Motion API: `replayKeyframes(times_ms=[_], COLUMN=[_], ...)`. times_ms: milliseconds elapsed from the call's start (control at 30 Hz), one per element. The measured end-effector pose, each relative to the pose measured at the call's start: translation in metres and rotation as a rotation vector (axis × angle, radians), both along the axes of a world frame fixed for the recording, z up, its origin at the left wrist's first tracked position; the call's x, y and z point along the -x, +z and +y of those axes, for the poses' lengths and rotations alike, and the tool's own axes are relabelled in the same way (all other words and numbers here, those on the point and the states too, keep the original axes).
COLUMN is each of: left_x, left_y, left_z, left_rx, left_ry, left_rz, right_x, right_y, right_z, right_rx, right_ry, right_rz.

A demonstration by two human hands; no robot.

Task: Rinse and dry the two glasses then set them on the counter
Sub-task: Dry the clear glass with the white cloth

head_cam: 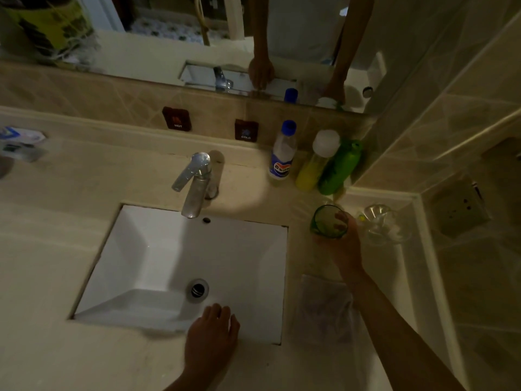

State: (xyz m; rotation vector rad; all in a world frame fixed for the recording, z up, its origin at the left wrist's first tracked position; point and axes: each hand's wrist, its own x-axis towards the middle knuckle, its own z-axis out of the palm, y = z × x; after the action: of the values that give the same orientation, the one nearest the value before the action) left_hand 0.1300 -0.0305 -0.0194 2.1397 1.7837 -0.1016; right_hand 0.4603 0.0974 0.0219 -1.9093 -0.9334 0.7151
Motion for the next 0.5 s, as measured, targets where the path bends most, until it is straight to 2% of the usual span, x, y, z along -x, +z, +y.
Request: replayKeyframes(times_ms=[167,267,400,500], left_x=[0.004,0.002,-0.003,-0.002], left_y=[-0.004,-0.003,-0.002,-0.002], left_z=[-0.001,-0.001,0.000,-0.002], left_rx=[-0.035,-0.048,-0.080,-0.103], left_ry=[0.009,0.015,0.005,0.011], left_rz=[0.016,0.004,0.001,-0.002], right_x=[-0.003,-0.021,-0.063,-0.087], right_y=[-0.003,-0.009,-0.018,-0.018], right_z=[-0.012,-0.036,-0.063,-0.062], right_rx=[0.071,0.123,0.193,0.100], right_ry=[-0.024,-0.158,-0.326,-0.424], right_rz=[0.140,0.238,0.241,0.263])
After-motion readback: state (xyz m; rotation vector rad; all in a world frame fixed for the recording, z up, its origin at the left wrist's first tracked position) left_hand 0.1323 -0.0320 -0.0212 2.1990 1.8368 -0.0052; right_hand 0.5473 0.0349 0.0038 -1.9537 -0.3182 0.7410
